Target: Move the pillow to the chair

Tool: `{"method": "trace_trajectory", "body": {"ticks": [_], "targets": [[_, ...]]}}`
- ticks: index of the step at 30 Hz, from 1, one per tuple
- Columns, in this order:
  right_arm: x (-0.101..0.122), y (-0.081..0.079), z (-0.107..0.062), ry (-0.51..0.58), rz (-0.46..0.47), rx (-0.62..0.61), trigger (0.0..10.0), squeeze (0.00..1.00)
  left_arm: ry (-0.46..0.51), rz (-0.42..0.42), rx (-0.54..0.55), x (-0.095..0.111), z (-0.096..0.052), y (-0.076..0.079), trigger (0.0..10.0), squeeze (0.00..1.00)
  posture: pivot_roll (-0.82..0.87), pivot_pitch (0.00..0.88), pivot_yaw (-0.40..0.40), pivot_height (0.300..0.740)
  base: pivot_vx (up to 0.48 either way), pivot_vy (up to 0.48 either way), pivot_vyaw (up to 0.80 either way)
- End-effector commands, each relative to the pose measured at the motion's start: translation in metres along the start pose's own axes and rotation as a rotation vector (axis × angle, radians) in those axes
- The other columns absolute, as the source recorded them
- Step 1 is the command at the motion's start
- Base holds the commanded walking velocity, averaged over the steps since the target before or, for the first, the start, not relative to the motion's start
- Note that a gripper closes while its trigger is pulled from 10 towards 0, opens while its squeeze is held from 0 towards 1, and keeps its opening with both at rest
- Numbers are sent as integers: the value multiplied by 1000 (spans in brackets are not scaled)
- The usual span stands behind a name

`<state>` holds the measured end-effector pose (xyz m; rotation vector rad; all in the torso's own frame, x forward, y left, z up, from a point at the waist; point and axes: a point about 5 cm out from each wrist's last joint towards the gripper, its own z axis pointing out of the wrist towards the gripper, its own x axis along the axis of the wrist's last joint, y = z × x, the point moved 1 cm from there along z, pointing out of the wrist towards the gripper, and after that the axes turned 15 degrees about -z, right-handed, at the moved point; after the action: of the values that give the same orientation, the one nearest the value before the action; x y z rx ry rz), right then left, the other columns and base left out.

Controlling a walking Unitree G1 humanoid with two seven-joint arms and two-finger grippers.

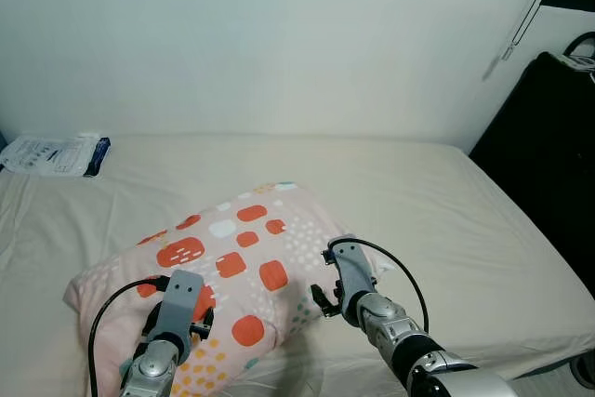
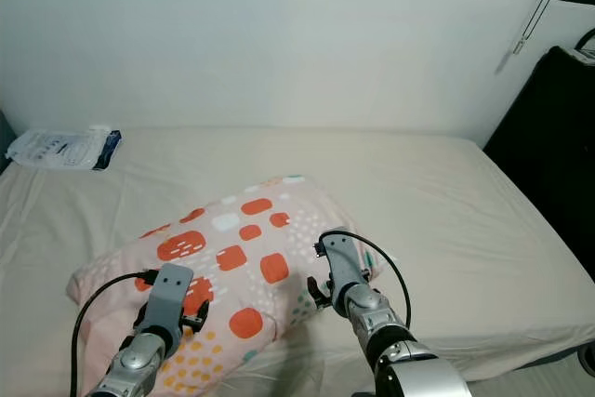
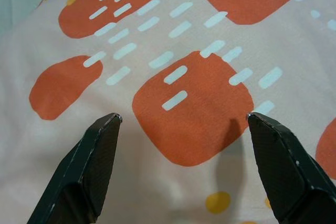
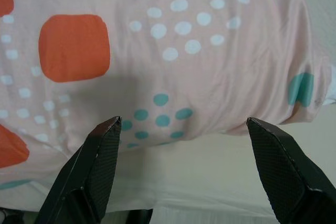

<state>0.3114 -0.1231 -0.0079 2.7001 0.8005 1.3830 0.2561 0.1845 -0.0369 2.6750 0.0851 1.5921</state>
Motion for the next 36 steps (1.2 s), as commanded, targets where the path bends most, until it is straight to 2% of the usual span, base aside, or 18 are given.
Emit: {"method": "trace_trajectory", "body": {"ticks": [1,7,10,14,22,36], "targets": [[3,4,0,14,16,-23,10000,0,18,-21,-3,1,0,4,10000,0,77,0,-102,740,0,0,0],[16,9,0,79,8,-47,10000,0,20,-32,-8,0,0,10,10000,0,73,0,-99,740,0,0,0],[26,10,1,120,49,-58,10000,0,2,-14,-29,-2,0,17,10000,0,69,0,-101,740,0,0,0],[30,9,2,120,46,-55,10000,0,0,24,-47,0,2,21,10000,0,64,0,-112,740,0,0,0],[33,3,3,126,27,-37,10000,0,37,22,-35,6,3,22,10000,0,74,0,-123,740,0,0,0],[40,-2,4,151,31,-25,10000,0,18,75,-39,2,2,21,10000,0,72,0,-108,740,0,0,0]]}}
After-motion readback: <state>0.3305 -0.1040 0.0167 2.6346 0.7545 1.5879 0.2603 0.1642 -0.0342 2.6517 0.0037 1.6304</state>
